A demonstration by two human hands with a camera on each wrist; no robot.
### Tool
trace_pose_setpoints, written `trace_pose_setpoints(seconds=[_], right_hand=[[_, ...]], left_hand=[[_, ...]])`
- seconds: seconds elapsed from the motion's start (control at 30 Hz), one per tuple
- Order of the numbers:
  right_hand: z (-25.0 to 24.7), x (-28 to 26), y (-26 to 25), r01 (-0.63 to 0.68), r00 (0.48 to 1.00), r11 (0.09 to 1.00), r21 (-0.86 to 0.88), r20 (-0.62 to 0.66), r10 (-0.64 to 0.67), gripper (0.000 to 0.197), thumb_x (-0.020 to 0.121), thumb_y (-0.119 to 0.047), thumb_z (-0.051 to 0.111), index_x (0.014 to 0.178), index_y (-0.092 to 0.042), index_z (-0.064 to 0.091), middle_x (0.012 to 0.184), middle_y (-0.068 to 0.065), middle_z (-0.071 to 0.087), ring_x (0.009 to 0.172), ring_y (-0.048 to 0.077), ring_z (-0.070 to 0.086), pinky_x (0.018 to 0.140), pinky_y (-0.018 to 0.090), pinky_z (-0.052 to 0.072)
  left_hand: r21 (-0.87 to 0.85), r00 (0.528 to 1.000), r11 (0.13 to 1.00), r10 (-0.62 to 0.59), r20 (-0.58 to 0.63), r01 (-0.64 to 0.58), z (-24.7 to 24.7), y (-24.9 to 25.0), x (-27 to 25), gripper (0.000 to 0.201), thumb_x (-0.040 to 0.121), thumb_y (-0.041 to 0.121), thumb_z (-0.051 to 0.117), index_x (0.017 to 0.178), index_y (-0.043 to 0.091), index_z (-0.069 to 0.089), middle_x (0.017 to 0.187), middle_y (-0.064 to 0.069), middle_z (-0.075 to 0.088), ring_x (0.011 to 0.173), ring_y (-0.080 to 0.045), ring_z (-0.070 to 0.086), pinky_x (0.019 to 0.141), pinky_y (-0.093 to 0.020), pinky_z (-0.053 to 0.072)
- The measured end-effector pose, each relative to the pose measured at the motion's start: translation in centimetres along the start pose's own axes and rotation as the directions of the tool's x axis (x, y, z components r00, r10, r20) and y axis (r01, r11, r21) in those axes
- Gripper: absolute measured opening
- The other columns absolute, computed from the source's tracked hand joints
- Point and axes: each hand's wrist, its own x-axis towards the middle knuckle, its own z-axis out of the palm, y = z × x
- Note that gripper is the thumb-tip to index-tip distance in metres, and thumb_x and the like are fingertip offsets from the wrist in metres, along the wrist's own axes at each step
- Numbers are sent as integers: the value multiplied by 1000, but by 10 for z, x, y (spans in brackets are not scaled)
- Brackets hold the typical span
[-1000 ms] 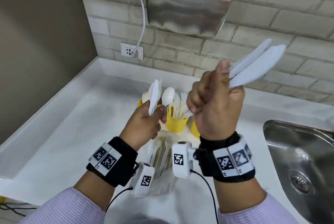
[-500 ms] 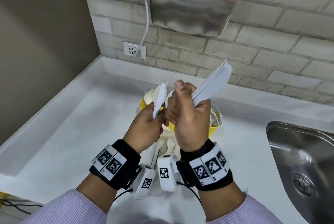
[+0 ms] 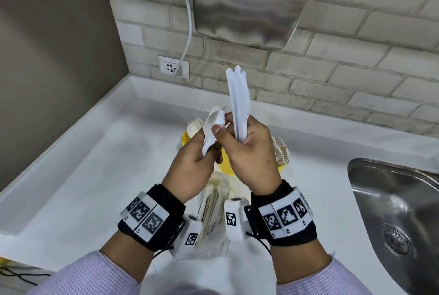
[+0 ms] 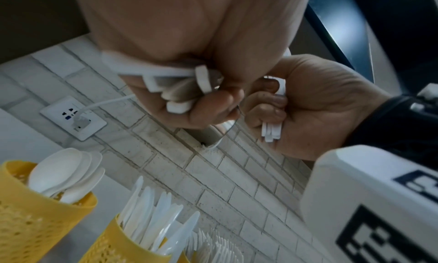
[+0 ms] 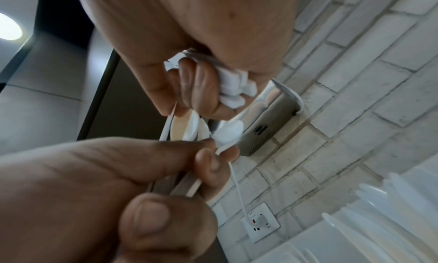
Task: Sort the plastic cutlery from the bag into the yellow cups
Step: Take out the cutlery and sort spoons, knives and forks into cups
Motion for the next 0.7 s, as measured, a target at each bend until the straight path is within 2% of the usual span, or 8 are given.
trace_pose_setpoints(seconds=[0.1, 0.13, 0.23, 0.27, 0.4, 0.47, 0.63, 0.7], right_hand=[[-8, 3, -6, -13, 999, 999, 47, 36, 12, 11, 96, -8, 67, 93, -1, 58, 68, 24, 62, 42, 25, 56, 44, 29, 46], [-10, 5, -8, -17, 999, 998, 57, 49, 14, 9, 97, -4, 66, 94, -2, 58, 71, 27, 61, 43, 25, 57, 42, 29, 46], [-14, 8, -13, -42, 994, 993, 109, 100, 31, 19, 96, 0, 65, 110, -10, 58, 76, 32, 60, 51, 41, 62, 41, 46, 53], [-16, 9, -14, -54, 992, 992, 110, 116, 41, 23, 96, 2, 64, 115, -11, 58, 76, 33, 60, 50, 41, 61, 41, 44, 52], [-22, 11, -19, -65, 993, 995, 76, 100, 57, 30, 96, 2, 65, 122, -11, 59, 74, 30, 62, 43, 16, 58, 40, 17, 41], [-23, 13, -19, -59, 995, 997, 54, 80, 54, 29, 95, 1, 65, 121, -9, 60, 71, 21, 60, 42, 8, 54, 42, 14, 40], [-24, 13, -26, -76, 993, 993, 95, 97, 67, 13, 95, 4, 64, 100, -7, 58, 67, 23, 62, 36, 9, 50, 37, 16, 37], [-25, 13, -28, -112, 988, 978, 174, 124, 91, 11, 97, 5, 61, 99, -4, 55, 57, 6, 62, 33, 8, 48, 35, 16, 35]], left_hand=[[-33, 999, 999, 16, 47, -14, -2, 4, -2, 15, 107, 19, 44, 111, 18, 58, 72, 2, 56, 50, -12, 42, 51, -22, 37], [-35, 998, 999, 23, 60, -21, -3, 5, -2, 15, 108, 20, 44, 111, 17, 58, 72, 2, 56, 50, -10, 42, 51, -21, 37], [-44, 995, 998, 41, 91, -38, -2, 4, -4, 13, 108, 22, 45, 107, 18, 57, 74, 1, 56, 49, -9, 42, 50, -20, 36], [-54, 995, 998, 33, 91, -28, -2, 3, -4, 12, 108, 24, 45, 104, 22, 57, 73, 1, 57, 49, -10, 40, 49, -21, 36], [-69, 994, 998, 7, 105, 0, -3, 3, -5, 13, 108, 28, 46, 109, 30, 58, 74, 1, 57, 49, -13, 37, 47, -20, 34], [-80, 993, 997, 2, 115, 7, -3, 4, -5, 15, 108, 27, 45, 117, 22, 57, 74, 1, 57, 50, -14, 35, 47, -21, 34], [-126, 991, 991, -34, 129, 50, -3, 6, -6, 21, 108, 23, 46, 123, 9, 52, 74, 2, 55, 49, -12, 33, 48, -21, 32], [-163, 989, 985, -39, 143, 63, -3, 7, -7, 20, 108, 23, 46, 122, 10, 52, 73, 2, 54, 50, -14, 30, 47, -22, 31]])
